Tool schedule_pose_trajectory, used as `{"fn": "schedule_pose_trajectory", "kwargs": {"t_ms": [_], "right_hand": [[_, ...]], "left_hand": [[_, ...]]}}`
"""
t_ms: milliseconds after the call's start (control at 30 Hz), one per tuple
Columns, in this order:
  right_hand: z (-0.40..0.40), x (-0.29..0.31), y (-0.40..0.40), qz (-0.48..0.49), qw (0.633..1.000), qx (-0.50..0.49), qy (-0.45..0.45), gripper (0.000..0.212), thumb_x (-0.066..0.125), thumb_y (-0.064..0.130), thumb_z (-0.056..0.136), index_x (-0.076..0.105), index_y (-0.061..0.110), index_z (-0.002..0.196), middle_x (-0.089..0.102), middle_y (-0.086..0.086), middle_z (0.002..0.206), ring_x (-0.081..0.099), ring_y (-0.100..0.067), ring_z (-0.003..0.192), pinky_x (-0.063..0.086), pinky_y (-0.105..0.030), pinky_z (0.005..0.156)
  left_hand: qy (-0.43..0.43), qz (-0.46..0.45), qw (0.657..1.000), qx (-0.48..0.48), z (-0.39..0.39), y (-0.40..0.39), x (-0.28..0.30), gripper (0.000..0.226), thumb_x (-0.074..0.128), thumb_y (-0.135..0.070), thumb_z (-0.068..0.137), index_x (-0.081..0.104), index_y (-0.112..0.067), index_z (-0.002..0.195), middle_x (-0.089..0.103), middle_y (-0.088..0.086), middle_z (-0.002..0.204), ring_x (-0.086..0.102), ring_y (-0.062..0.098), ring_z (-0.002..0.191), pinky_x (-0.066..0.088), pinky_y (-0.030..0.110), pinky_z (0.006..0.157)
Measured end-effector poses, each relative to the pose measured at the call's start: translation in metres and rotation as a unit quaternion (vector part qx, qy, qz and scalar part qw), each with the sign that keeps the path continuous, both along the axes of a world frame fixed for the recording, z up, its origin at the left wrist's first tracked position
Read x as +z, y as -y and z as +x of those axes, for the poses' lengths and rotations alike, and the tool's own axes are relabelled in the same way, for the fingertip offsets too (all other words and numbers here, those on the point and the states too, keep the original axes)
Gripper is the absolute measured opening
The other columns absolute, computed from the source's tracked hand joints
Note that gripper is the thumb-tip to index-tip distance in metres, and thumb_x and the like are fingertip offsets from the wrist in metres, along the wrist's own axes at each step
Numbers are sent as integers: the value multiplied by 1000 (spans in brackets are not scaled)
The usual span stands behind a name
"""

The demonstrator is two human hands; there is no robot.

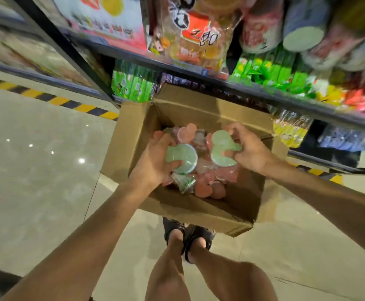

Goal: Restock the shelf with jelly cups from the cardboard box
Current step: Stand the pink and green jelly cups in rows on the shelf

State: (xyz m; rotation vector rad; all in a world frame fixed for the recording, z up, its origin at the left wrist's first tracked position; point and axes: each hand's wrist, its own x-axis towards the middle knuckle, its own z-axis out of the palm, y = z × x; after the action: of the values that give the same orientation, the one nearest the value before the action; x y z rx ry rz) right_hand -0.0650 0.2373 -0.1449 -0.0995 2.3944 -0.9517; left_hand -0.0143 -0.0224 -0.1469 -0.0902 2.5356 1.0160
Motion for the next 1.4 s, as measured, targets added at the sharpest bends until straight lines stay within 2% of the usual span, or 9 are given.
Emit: {"fn": "schedule_pose_trajectory", "kwargs": {"t_ms": [67, 200, 333, 533, 733, 933, 1067, 1267, 1400], "right_hand": [[-6, 48, 4, -66, 997, -46, 10, 71, 84, -1, 70, 46, 36, 117, 53, 10, 100, 54, -23, 96, 47, -48, 94], [-11, 139, 10, -130, 990, -47, -26, 65, 83, -2, 71, 50, 14, 125, 56, 6, 111, 56, -7, 100, 46, -21, 91], [-11, 231, 8, -116, 989, 4, -89, 59, 84, 5, 74, 50, 20, 120, 55, 17, 106, 52, 20, 94, 40, -4, 83], [-2, 358, 18, -62, 988, 53, -134, 57, 81, 12, 79, 49, 16, 127, 54, 2, 119, 53, -11, 108, 47, -34, 94], [4, 508, 33, -102, 974, 58, -194, 60, 79, 2, 79, 47, 7, 131, 57, -11, 119, 55, -20, 106, 42, -12, 87], [-4, 654, 39, -158, 948, 69, -268, 52, 79, 2, 79, 52, 15, 121, 63, 1, 110, 62, -11, 104, 52, -22, 90], [-9, 737, 42, -176, 930, 63, -317, 59, 79, 0, 79, 50, 22, 125, 65, -3, 114, 64, -18, 108, 54, -34, 95], [-11, 828, 33, -171, 897, 77, -401, 60, 76, 12, 85, 52, 25, 138, 66, 5, 121, 65, -5, 107, 54, -21, 90], [-18, 844, 27, -177, 888, 61, -420, 56, 76, 12, 85, 57, 26, 136, 66, 10, 121, 63, 1, 106, 52, -10, 82]], "left_hand": [[-19, -9, 1000, -2, -9, 3, 41, 48, 85, -28, 66, 57, -16, 103, 62, 7, 105, 55, 25, 98, 45, 38, 83], [-91, 5, 995, -38, -19, 11, 131, 39, 83, -21, 72, 59, -13, 103, 61, 5, 101, 47, 21, 97, 33, 30, 75], [-142, -24, 987, -68, -26, 15, 222, 40, 81, -30, 77, 60, -15, 107, 62, 1, 102, 50, 21, 99, 38, 32, 77], [-189, -30, 977, -96, -30, 20, 363, 34, 81, -25, 76, 62, -16, 103, 57, -4, 93, 52, 21, 88, 35, 29, 63], [-271, -60, 954, -109, -31, 43, 522, 43, 84, -23, 74, 67, -13, 112, 65, 5, 116, 57, 23, 110, 36, 24, 85], [-367, -93, 918, -116, -34, 56, 669, 54, 84, -24, 73, 63, -8, 120, 62, 12, 121, 56, 28, 115, 39, 32, 97], [-401, -79, 904, -125, -42, 57, 754, 55, 86, -24, 71, 54, -10, 114, 59, 2, 109, 57, 20, 105, 43, 34, 86], [-433, -93, 881, -165, -63, 51, 852, 41, 85, -31, 72, 59, -15, 100, 54, -15, 91, 51, 0, 82, 39, 16, 71], [-467, -80, 867, -152, -78, 39, 873, 36, 85, -32, 71, 62, -17, 95, 61, -7, 93, 57, 9, 86, 41, 21, 68]]}}
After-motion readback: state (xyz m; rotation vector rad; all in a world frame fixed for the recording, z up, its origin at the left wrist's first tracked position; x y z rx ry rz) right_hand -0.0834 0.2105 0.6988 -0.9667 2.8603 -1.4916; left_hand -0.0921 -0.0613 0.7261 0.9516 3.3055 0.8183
